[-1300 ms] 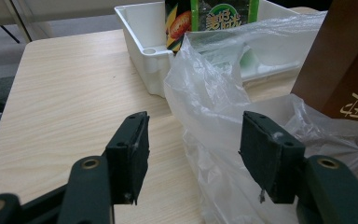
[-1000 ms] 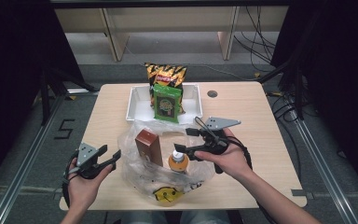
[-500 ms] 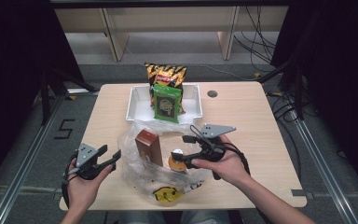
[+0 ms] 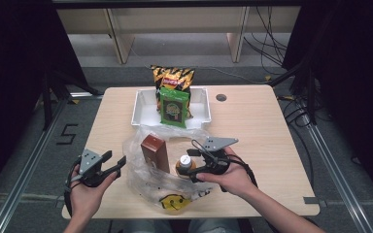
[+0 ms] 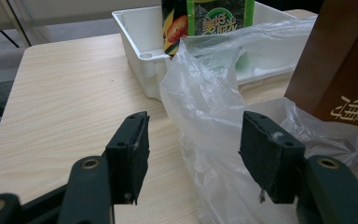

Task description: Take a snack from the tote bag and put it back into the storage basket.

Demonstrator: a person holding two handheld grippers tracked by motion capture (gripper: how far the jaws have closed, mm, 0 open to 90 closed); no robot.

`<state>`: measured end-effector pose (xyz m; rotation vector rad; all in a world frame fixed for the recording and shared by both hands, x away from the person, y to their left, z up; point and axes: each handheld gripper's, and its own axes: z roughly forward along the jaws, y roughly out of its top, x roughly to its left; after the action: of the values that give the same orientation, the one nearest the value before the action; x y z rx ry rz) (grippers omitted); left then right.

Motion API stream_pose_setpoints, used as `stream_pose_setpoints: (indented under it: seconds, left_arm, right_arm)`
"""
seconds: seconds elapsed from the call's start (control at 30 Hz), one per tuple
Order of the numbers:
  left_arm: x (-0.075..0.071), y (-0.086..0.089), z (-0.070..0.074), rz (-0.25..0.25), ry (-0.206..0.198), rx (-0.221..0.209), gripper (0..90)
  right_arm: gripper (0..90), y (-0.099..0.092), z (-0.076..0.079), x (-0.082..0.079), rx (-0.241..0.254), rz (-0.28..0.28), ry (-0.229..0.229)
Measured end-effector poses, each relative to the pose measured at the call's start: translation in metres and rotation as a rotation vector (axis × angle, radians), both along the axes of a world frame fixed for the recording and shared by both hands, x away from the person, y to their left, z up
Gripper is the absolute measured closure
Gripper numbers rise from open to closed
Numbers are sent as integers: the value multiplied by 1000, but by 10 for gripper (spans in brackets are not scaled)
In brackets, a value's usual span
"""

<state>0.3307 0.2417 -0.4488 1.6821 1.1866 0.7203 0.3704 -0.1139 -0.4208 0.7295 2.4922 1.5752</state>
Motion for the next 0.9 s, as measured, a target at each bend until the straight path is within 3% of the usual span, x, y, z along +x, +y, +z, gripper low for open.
stream_pose_setpoints:
  seconds: [0.23, 0.3, 0.6, 0.63, 0.9]
  left_arm:
    - [0, 0, 0, -2, 3, 1, 418]
    - [0, 0, 0, -3, 3, 2, 418]
    - [0, -1, -1, -5, 1, 2, 418]
    - [0, -1, -1, -4, 1, 1, 418]
    - [0, -2, -2, -8, 4, 3, 418]
  right_arm:
    - [270, 1, -9, 0, -20, 32, 20]
    - [269, 1, -11, -1, -30, 18, 33]
    - [271, 3, -23, 0, -62, 19, 15]
    - [273, 3, -23, -1, -68, 27, 34]
    - [282, 6, -29, -2, -74, 26, 33]
